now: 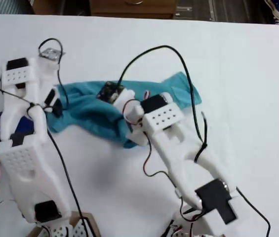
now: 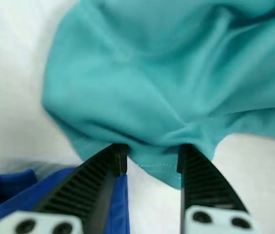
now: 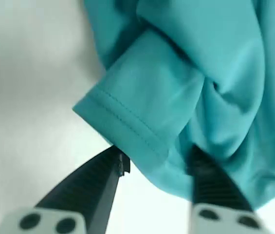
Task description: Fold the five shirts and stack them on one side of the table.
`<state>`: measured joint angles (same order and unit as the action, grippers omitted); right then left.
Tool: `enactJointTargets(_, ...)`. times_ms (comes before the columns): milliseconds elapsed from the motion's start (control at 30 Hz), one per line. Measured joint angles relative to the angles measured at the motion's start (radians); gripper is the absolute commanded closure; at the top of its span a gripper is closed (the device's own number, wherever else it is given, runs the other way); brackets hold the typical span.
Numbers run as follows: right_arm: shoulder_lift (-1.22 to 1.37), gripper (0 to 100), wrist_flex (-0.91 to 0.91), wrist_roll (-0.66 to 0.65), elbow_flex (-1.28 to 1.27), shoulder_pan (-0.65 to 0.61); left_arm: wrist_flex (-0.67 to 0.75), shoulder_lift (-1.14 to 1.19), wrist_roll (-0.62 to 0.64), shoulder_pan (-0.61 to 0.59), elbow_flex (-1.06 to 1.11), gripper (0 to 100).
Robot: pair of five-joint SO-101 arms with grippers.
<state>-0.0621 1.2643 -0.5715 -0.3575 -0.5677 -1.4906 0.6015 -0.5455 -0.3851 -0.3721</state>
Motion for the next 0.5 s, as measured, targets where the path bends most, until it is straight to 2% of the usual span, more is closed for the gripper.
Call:
enactJointTargets(200, 0.003, 67.6, -0.097, 0.0, -0.009, 0.002, 0.0, 0.0, 0.0, -0.006, 0.0, 80)
enactJointTargets(367, 0.114, 69.0, -0.172, 0.0, -0.009, 0.003, 0.0, 0.052, 0.0, -0.021, 0.0, 80)
enactJointTargets(433, 0.16, 75.7, -0.207, 0.0, -0.009, 0.018, 0.0, 0.087, 0.0, -0.032, 0.0, 80)
enactJointTargets(500, 0.196, 86.8, -0.226, 0.0, -0.008, 0.049, -0.003, 0.118, 0.0, -0.041, -0.012, 80)
